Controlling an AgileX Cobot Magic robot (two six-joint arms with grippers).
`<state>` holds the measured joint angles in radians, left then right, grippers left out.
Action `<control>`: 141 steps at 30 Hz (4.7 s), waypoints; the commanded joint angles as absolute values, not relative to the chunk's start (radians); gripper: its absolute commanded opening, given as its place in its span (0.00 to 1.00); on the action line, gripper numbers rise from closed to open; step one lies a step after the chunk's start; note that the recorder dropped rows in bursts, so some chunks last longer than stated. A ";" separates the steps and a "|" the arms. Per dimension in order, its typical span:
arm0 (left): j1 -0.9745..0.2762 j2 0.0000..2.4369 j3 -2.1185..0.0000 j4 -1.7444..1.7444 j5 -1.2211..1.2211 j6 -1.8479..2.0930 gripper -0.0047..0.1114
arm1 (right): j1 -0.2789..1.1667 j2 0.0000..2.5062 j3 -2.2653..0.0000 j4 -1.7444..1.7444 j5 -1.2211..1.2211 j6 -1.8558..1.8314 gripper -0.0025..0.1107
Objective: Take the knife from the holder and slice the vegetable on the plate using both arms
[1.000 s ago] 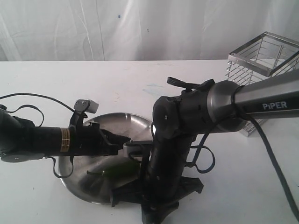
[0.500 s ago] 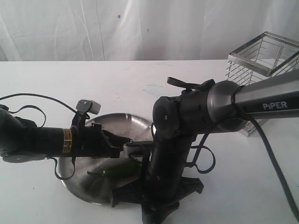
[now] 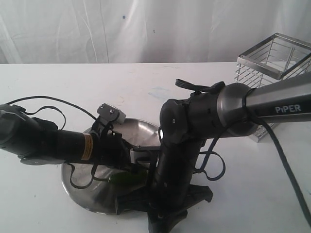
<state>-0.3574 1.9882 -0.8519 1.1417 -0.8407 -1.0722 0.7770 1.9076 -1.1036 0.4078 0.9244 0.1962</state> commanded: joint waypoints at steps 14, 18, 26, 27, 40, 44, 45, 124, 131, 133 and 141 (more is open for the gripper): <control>-0.362 2.014 -0.828 1.349 -0.519 -1.215 0.04 | 0.778 1.905 -1.096 0.355 0.860 0.213 0.02; -0.362 2.014 -0.828 1.351 -0.482 -1.223 0.04 | 0.776 1.905 -1.096 0.290 0.844 0.259 0.02; -0.362 2.014 -0.828 1.344 -0.506 -1.223 0.04 | 0.778 1.905 -1.096 0.223 0.860 0.345 0.02; -0.362 2.014 -0.828 1.344 -0.506 -1.223 0.04 | 0.780 1.905 -1.096 0.269 0.872 0.289 0.02; -0.360 1.945 -0.828 1.181 -0.530 -1.148 0.04 | 0.777 1.886 -1.096 0.310 0.914 0.187 0.02; -0.360 1.859 -0.828 1.147 -0.573 -1.142 0.04 | 0.777 1.886 -1.096 0.306 0.914 0.187 0.02; -0.360 1.838 -0.828 1.145 -0.575 -1.139 0.04 | 0.777 1.886 -1.096 0.306 0.914 0.190 0.02; -0.184 2.010 -0.844 1.170 -1.133 -1.196 0.04 | 0.777 1.964 -1.177 0.415 0.965 0.175 0.02; -0.184 2.072 -0.877 1.217 -1.150 -1.207 0.04 | 0.777 1.964 -1.177 0.415 0.963 0.159 0.02; -0.186 2.085 -0.887 1.230 -1.137 -1.207 0.04 | 0.777 1.964 -1.177 0.415 0.961 0.159 0.02; -0.243 2.085 -0.887 1.352 -0.846 -1.244 0.04 | 0.777 1.964 -1.177 0.415 0.965 0.157 0.02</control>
<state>-0.2168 2.0752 -0.8977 1.2501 -1.0286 -1.2156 0.7835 1.9611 -1.1763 0.4193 0.9626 0.1731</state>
